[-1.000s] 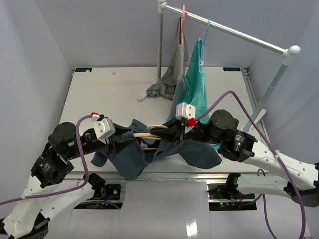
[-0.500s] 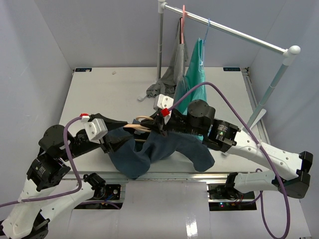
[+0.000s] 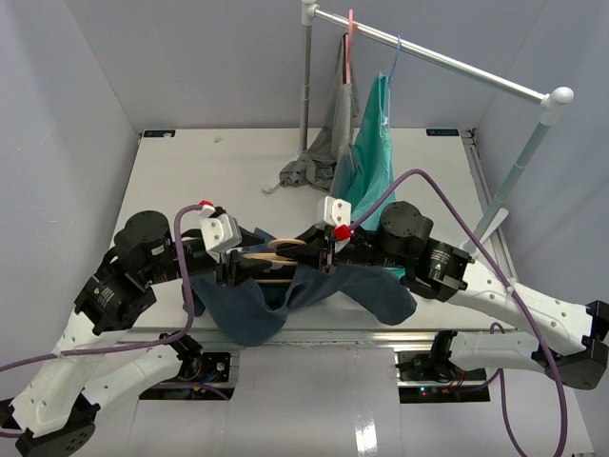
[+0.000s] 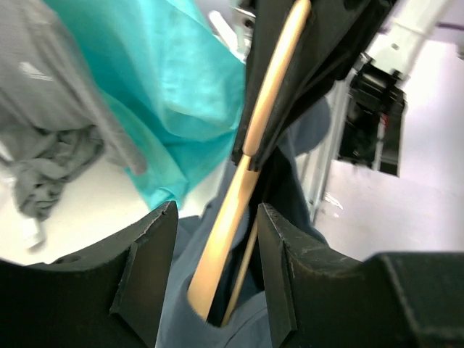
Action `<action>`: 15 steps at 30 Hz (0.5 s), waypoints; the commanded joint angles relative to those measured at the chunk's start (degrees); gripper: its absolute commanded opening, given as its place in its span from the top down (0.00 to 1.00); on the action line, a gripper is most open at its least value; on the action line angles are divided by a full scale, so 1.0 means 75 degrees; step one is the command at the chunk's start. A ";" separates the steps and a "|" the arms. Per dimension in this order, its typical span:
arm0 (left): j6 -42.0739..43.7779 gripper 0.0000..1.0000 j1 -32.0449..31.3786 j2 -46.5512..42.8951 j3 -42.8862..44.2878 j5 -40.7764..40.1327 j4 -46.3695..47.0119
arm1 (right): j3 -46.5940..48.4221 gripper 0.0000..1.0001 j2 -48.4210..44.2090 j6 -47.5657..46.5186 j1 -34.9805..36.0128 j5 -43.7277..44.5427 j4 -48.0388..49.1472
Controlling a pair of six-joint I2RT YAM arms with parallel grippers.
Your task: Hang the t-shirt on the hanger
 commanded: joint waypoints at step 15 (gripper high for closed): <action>0.0545 0.99 0.0000 0.1211 0.0184 0.1329 -0.0593 | -0.0152 0.92 -0.0371 -0.0041 0.0008 -0.0361 0.0863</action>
